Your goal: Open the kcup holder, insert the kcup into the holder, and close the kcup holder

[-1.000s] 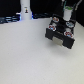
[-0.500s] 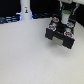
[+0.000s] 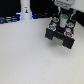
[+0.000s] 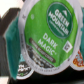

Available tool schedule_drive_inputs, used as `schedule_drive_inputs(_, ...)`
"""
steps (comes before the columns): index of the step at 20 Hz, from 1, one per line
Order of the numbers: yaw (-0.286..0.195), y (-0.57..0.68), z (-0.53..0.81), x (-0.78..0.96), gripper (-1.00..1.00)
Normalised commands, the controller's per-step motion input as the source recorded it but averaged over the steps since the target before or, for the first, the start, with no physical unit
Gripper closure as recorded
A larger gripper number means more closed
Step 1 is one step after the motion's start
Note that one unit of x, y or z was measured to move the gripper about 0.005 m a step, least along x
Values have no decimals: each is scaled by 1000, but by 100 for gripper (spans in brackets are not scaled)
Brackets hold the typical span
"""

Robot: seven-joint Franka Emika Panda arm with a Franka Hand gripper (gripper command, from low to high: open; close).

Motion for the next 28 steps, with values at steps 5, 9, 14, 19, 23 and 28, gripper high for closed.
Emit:
schedule_drive_inputs(5,-2,-46,-132,4,100)
schedule_drive_inputs(9,-3,-29,-22,-9,100)
schedule_drive_inputs(14,-4,3,78,-56,100)
schedule_drive_inputs(19,-15,-73,335,-295,100)
schedule_drive_inputs(23,-4,-90,146,-179,100)
schedule_drive_inputs(28,3,-55,-116,-58,100)
